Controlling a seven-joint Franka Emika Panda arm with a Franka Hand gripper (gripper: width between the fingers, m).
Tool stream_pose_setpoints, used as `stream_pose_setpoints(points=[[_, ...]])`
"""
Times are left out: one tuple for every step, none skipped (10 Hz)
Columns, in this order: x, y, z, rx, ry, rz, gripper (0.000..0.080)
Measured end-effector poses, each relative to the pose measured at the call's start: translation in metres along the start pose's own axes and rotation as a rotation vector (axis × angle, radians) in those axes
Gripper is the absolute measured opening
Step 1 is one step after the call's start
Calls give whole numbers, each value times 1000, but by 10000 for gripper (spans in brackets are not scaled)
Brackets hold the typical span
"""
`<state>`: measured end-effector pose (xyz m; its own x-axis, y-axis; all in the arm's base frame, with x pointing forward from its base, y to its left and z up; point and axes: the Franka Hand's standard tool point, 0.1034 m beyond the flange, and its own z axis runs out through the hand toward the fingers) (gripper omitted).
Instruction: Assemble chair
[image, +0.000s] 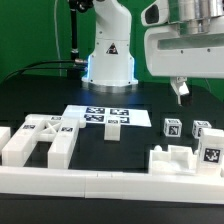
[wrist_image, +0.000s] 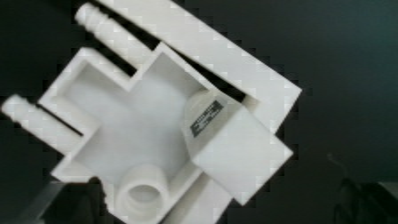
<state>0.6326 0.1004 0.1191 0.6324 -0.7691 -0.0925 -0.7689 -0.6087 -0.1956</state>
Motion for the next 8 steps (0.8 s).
stream_pose_setpoints(points=[[1,1,1,2,4,-75,649],[2,14,10,-4,17,-186,649],[3,34,14,-23,7,-299,649],[9,52,13,-36,-1,-419,649],[17,72,13,-48,-10,-541,649],[24,87,11,-59,-12,-628,649],[31,94,12,-56,15,-714,649],[34,96,13,-50,37,-756,649]])
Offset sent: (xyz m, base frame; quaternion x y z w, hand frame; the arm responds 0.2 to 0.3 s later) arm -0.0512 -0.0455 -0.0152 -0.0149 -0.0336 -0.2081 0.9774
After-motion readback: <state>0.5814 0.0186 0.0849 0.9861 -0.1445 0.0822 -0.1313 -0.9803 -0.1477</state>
